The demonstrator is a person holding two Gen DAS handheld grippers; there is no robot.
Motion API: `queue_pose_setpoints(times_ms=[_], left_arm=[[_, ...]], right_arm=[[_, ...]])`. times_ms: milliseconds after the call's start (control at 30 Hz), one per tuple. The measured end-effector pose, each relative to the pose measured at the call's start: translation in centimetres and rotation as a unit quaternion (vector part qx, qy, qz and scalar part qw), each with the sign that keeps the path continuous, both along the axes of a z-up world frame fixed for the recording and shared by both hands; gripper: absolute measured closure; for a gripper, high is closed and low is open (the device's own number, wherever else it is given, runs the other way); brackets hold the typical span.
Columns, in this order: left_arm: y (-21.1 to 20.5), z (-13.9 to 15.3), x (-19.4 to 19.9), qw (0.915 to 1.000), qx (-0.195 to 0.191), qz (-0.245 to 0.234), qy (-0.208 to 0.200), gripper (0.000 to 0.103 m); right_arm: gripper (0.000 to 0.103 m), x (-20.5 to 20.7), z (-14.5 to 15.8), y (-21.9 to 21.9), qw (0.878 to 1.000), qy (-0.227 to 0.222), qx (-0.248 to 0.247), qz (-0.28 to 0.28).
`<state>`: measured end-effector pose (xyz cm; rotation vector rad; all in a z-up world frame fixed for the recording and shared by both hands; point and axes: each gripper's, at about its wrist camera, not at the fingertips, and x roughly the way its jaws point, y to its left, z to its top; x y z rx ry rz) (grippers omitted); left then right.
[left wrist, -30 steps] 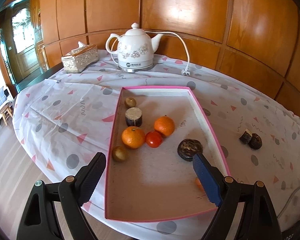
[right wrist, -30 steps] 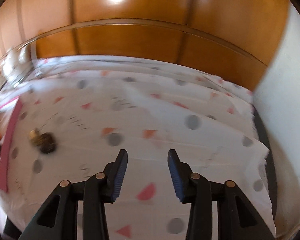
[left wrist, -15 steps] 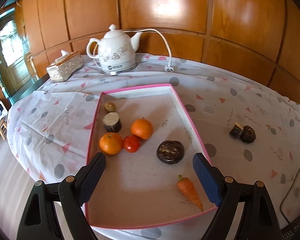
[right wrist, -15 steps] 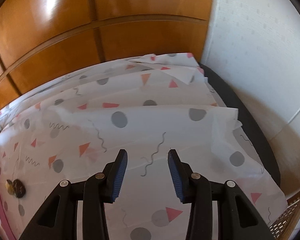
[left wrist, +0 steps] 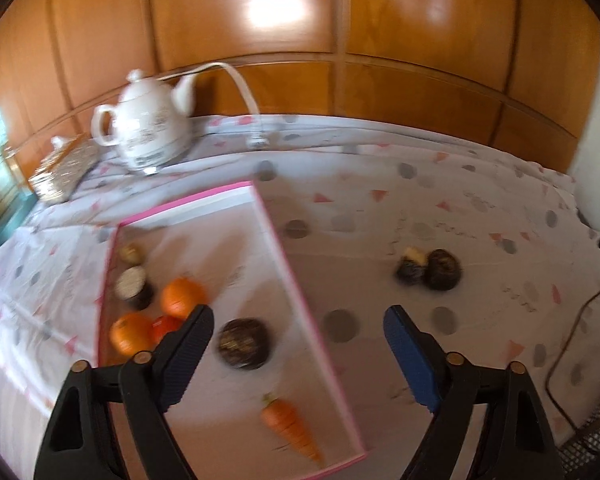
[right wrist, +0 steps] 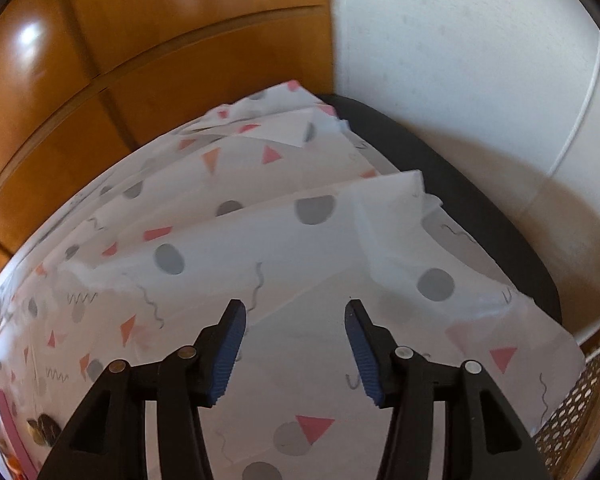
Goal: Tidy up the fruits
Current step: 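Move the left gripper toward the small dark cut piece beside the brown fruit, then close the left gripper on the small dark cut piece and lift it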
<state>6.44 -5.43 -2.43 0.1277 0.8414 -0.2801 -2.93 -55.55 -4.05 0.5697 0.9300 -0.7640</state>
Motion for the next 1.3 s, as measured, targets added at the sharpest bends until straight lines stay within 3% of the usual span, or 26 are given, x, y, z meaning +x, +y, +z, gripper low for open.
queue_pose_setpoints(times_ms=[33,100,200,400,800,900,1000,1300], left_arm=[[-0.7,-0.1,0.4,0.9998,-0.005,-0.016,0.011,0.022],[-1.8,-0.4,1.3,0.9983,-0.019,-0.041,0.036,0.038],[-3.5,-1.0,2.5,0.9953,-0.023,-0.070,0.062,0.049],[-6.4,-2.5,4.5,0.9888,-0.026,-0.105,0.103,0.061],[-10.2,-4.9,7.5,0.9838,-0.020,-0.117,0.135,0.061],[-10.6,-5.7,8.2,0.9829,-0.022,-0.116,0.142,0.073],[-10.5,-6.2,8.5,0.9832,-0.030,-0.110,0.142,0.074],[-7.9,-4.3,7.8,0.9862,-0.069,-0.084,0.125,0.076]], right_arm=[[0.051,-0.2,0.0,-0.1,1.000,0.002,0.000,-0.004],[0.051,-0.3,0.1,-0.2,1.000,0.002,0.001,-0.007],[0.051,-0.3,0.4,-0.2,1.000,0.006,-0.013,-0.010],[0.051,0.0,1.0,0.1,1.000,-0.006,-0.022,0.004],[0.051,-0.1,0.4,-0.2,1.000,-0.012,0.001,0.001],[0.051,0.0,0.3,-0.1,1.000,-0.011,0.004,0.004],[0.051,0.2,0.3,0.0,1.000,-0.011,0.005,0.008],[0.051,0.7,0.3,0.4,0.999,-0.016,0.005,0.030]])
